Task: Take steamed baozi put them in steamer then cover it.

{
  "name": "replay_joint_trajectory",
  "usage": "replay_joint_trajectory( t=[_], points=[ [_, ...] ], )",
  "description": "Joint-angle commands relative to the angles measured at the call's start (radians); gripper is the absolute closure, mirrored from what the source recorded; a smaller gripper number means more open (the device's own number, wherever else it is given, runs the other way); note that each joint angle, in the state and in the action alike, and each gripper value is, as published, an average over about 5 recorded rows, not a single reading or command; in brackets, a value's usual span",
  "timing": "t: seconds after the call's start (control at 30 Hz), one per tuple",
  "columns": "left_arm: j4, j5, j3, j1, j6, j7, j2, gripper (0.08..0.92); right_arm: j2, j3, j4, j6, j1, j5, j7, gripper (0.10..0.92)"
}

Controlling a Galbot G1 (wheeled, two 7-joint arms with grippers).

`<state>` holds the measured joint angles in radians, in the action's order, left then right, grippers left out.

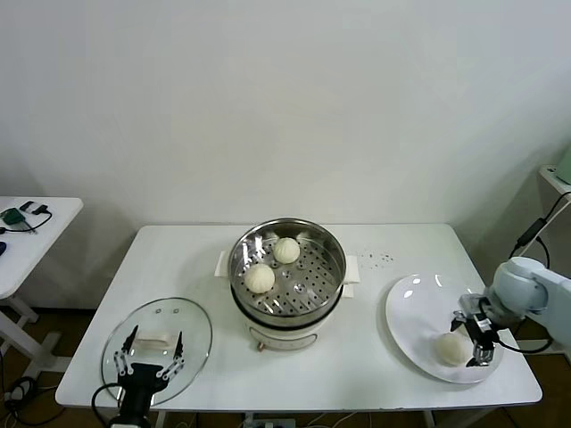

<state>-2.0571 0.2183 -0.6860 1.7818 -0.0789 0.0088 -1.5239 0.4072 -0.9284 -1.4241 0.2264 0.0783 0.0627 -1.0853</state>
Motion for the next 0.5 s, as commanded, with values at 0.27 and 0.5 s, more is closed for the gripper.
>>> replay_joint_trajectory(
  t=[0.27,0.5],
  points=[
    [0.008,0.002,0.000,-0.010,0.003,0.000,-0.001,0.177,0.035,0.024,0.023,-0.004,0.032,0.024,-0.005,0.214],
    [0.009,0.005,0.006,-0.011,0.002,0.000,-0.003,0.177,0.026,0.001,0.014,-0.006,-0.006,0.006,-0.008,0.337]
  ],
)
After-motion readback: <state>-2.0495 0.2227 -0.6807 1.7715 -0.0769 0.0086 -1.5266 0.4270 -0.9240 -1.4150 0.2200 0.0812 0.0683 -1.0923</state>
